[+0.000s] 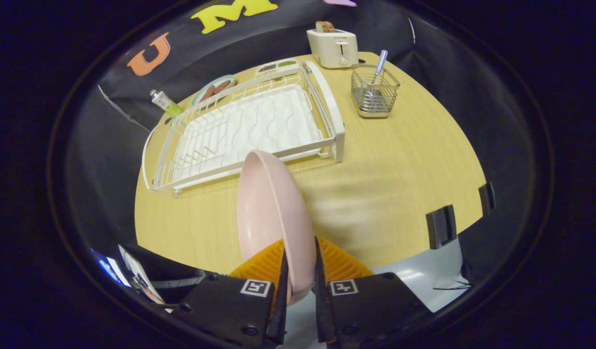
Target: Take the plate from the dish rack, then take the spoon from the basket and place it into the plate.
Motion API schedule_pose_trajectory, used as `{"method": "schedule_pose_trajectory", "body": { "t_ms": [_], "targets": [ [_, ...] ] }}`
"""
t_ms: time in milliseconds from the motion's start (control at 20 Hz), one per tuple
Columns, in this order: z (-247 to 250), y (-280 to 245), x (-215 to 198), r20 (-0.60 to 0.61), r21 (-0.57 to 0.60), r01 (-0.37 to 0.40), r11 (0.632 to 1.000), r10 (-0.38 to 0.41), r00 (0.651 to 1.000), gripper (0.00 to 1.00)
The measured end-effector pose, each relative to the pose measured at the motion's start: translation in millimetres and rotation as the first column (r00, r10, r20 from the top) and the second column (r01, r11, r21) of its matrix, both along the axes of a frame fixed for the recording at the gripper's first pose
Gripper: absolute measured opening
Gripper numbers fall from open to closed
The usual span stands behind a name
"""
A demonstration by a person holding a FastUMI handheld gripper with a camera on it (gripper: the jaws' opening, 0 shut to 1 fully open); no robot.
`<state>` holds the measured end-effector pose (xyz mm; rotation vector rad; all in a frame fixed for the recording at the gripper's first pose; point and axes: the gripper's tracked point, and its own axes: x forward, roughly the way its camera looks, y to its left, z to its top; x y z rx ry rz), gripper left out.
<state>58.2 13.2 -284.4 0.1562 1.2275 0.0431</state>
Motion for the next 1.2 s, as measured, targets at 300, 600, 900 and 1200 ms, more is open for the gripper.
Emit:
{"method": "schedule_pose_trajectory", "body": {
  "t_ms": [300,600,900,1200],
  "targets": [
    [-23.8,-15.9,6.5,-0.028,-0.004,0.005,1.0,-0.005,1.0,0.41],
    [-41.2,-31.1,18.2,-0.01,-0.067,-0.012,0.998,0.012,1.0,0.56],
    [-27.2,-44.4,37.0,0.11,-0.092,-0.032,0.995,0.042,0.993,0.56],
    [-4.1,-66.4,51.8,0.209,-0.088,-0.029,0.996,0.047,0.977,0.62]
  ]
}}
